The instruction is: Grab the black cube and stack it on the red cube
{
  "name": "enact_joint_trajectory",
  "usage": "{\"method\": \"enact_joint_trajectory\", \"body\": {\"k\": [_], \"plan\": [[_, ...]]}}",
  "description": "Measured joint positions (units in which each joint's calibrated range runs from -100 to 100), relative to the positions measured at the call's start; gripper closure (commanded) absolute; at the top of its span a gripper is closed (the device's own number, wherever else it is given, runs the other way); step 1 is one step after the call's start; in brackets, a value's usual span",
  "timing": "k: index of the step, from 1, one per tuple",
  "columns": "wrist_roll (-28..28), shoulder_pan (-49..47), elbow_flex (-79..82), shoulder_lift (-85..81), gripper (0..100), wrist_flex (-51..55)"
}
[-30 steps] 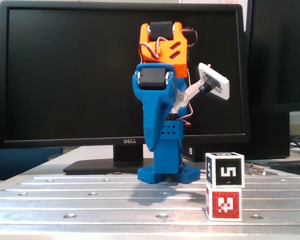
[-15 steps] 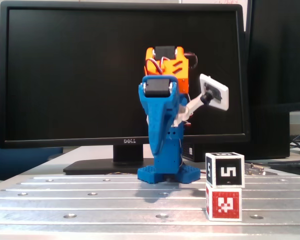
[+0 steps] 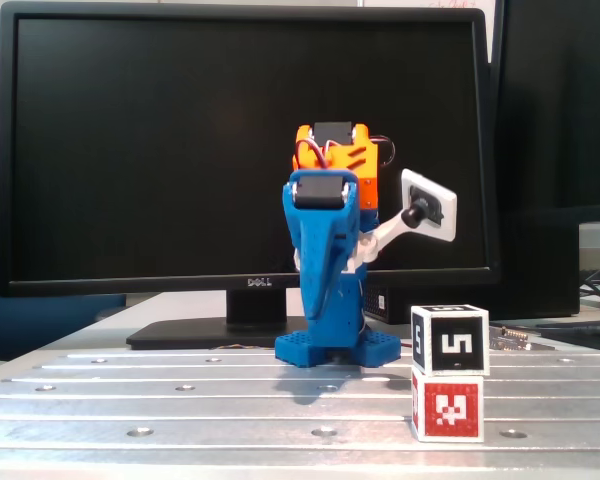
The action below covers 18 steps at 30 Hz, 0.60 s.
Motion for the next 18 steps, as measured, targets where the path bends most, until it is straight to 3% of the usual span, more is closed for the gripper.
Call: {"method": "enact_joint_trajectory", "body": {"k": [18], "plan": [[0.16, 3.33, 4.62, -6.51, 99, 3.44]]}}
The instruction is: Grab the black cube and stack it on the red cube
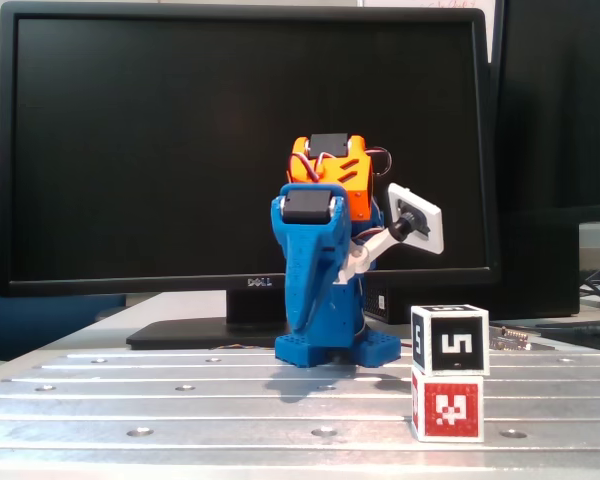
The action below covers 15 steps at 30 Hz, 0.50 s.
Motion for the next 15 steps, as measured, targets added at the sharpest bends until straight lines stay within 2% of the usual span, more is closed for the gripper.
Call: {"method": "enact_joint_trajectory", "body": {"k": [15], "plan": [[0.00, -3.48, 6.07, -0.25, 99, 0.00]]}}
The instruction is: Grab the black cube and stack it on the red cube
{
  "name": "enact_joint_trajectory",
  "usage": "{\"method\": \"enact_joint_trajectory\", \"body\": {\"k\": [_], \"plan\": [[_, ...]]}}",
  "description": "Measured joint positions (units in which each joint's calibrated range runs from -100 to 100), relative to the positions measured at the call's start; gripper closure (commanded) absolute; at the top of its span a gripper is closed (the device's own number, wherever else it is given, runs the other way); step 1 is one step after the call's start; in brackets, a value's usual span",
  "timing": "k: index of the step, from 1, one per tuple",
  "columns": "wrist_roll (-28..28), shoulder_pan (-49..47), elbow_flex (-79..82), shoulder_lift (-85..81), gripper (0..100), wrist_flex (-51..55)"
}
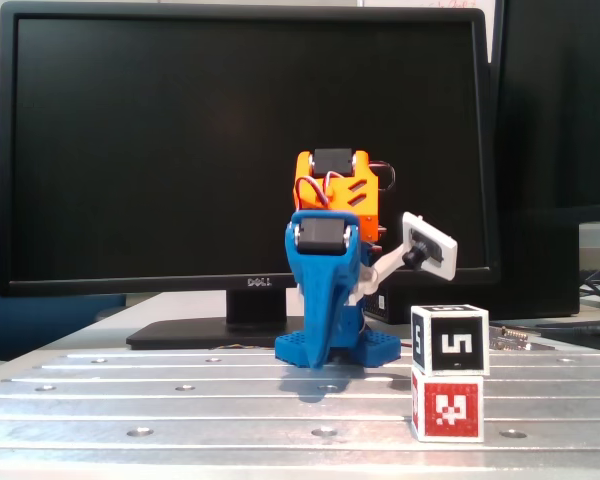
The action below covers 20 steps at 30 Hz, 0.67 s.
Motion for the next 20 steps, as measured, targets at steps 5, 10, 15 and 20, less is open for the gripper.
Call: {"method": "enact_joint_trajectory", "body": {"k": [5, 10, 15, 20], "plan": [[0.00, 0.22, 1.81, 0.42, 99, 0.00], [0.00, 0.22, 1.81, 0.51, 99, 0.00], [0.00, 0.22, 1.81, 0.51, 99, 0.00], [0.00, 0.22, 1.81, 0.51, 99, 0.00]]}}
